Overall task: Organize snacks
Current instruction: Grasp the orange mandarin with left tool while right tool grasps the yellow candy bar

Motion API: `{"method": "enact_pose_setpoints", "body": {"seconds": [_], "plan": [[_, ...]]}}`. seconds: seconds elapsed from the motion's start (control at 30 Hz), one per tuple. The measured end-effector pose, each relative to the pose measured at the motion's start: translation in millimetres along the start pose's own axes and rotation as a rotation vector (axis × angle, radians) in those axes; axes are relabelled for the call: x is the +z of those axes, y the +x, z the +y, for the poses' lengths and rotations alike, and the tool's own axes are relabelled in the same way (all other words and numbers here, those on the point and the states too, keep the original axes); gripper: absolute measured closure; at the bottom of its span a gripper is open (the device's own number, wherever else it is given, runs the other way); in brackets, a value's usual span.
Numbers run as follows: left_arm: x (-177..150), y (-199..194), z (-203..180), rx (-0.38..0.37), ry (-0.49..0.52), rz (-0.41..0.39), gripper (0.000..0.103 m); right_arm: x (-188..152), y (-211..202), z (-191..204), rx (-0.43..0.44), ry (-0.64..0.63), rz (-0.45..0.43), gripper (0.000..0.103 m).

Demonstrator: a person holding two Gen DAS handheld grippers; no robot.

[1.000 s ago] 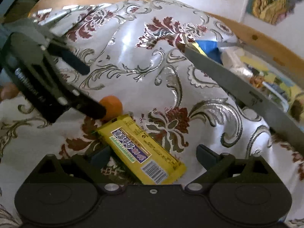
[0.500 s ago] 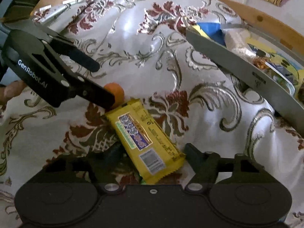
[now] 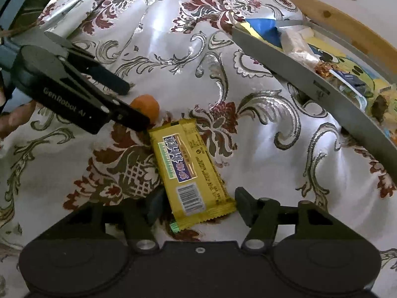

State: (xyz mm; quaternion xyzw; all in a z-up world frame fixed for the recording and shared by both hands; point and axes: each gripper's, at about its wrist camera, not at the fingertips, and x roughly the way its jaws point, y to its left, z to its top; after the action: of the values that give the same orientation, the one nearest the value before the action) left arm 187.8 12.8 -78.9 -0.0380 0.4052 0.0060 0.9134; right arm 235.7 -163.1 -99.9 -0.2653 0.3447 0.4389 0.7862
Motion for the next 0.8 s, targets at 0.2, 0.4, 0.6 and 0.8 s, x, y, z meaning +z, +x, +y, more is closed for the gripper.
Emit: {"method": "enact_pose_setpoints", "body": {"seconds": [0.2,0.4,0.6,0.8], "plan": [[0.9,1.6,0.9,0.017,0.0,-0.003,0.037,1.7,8.2,4.4,-0.022,0.026,-0.016,0.037],[0.8,1.3,2.4,0.027,-0.007,-0.006,0.049,3.6,8.6,8.5,-0.047,0.032,-0.005,0.039],[1.4,3.4,1.7,0.021,-0.003,0.007,0.052,4.3,9.0,10.2,-0.061,0.04,-0.003,0.039],[3.6,8.0,0.4,0.02,-0.013,0.017,0.051,3.6,9.7,12.1,-0.073,0.037,-0.017,0.038]]}}
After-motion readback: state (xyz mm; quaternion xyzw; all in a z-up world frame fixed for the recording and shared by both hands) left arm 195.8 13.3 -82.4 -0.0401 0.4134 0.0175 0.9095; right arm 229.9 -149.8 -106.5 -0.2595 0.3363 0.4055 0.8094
